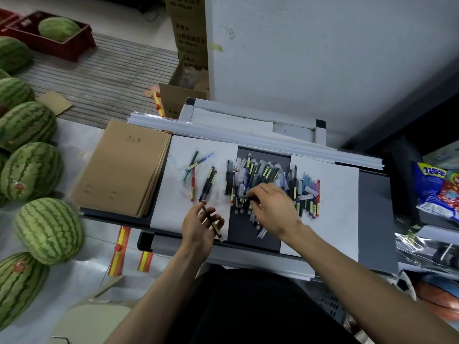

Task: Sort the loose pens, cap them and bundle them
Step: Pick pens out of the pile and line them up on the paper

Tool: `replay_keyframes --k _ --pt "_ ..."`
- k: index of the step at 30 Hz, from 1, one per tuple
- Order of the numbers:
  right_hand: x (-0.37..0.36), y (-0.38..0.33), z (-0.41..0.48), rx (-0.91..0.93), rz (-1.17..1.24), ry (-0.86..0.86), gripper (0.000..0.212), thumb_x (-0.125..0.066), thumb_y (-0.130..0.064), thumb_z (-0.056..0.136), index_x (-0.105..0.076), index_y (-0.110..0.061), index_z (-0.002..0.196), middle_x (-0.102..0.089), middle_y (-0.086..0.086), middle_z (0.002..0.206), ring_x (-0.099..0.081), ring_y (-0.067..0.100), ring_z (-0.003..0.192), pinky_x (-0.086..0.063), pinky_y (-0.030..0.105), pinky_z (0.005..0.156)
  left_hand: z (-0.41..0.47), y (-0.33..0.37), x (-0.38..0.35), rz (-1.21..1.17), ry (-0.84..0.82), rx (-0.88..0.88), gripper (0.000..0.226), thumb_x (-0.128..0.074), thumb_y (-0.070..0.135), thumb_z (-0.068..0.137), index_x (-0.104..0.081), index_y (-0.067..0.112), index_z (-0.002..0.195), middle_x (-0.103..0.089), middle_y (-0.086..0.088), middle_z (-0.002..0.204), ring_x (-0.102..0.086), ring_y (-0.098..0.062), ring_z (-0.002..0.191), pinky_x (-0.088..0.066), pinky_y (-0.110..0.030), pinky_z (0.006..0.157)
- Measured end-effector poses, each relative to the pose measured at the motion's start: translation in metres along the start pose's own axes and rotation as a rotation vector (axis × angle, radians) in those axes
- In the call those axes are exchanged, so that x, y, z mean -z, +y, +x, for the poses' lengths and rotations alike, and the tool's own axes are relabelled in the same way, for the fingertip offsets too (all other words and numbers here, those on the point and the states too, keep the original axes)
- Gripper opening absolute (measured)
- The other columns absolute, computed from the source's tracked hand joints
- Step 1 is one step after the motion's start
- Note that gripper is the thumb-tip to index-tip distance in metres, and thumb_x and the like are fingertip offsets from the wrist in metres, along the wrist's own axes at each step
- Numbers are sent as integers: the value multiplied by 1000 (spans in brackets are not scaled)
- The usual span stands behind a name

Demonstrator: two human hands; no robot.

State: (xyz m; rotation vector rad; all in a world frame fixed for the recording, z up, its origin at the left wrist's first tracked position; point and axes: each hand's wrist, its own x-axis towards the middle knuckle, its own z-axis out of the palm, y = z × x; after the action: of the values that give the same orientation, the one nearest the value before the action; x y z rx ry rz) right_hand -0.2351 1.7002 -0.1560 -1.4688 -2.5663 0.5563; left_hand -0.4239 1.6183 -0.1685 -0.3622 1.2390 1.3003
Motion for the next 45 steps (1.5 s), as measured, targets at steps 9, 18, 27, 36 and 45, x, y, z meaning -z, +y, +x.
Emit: replay_keyframes --k 9,18,27,36,45 --pt "-18 -88 29 -362 548 -169 16 -78 -29 90 -75 -20 104 -73 -9 90 -68 4 83 -57 22 75 9 20 14 147 -145 3 25 -58 21 103 -66 3 119 -70 -22 118 -70 -32 107 -57 -45 92" --pt "-36 -107 40 -241 441 -164 15 -76 -23 90 -78 -16 104 -76 0 91 -69 13 85 -58 30 80 20 41 32 288 -168 -71 23 -60 21 105 -69 0 111 -76 -20 105 -77 -25 92 -64 -38 73" --pt "-27 -77 92 300 -246 -220 47 -59 2 89 -63 -19 130 -60 2 127 -51 25 123 -42 37 100 27 63 52 215 -100 -87 22 -53 23 109 -65 5 110 -78 -12 96 -76 -29 83 -63 -38 69" --pt "-28 -87 124 710 -620 -359 40 -65 -9 87 -61 -16 126 -60 3 127 -52 25 118 -41 37 99 25 75 55 189 -68 -81 22 -54 25 109 -64 6 113 -79 -9 87 -76 -25 76 -62 -36 63" --pt "-27 -88 121 781 -587 -408 30 -61 -1 93 -64 -8 122 -62 5 115 -54 25 105 -47 36 93 27 72 58 165 -28 -64 22 -54 24 109 -66 5 113 -76 -8 84 -74 -26 77 -61 -38 68"
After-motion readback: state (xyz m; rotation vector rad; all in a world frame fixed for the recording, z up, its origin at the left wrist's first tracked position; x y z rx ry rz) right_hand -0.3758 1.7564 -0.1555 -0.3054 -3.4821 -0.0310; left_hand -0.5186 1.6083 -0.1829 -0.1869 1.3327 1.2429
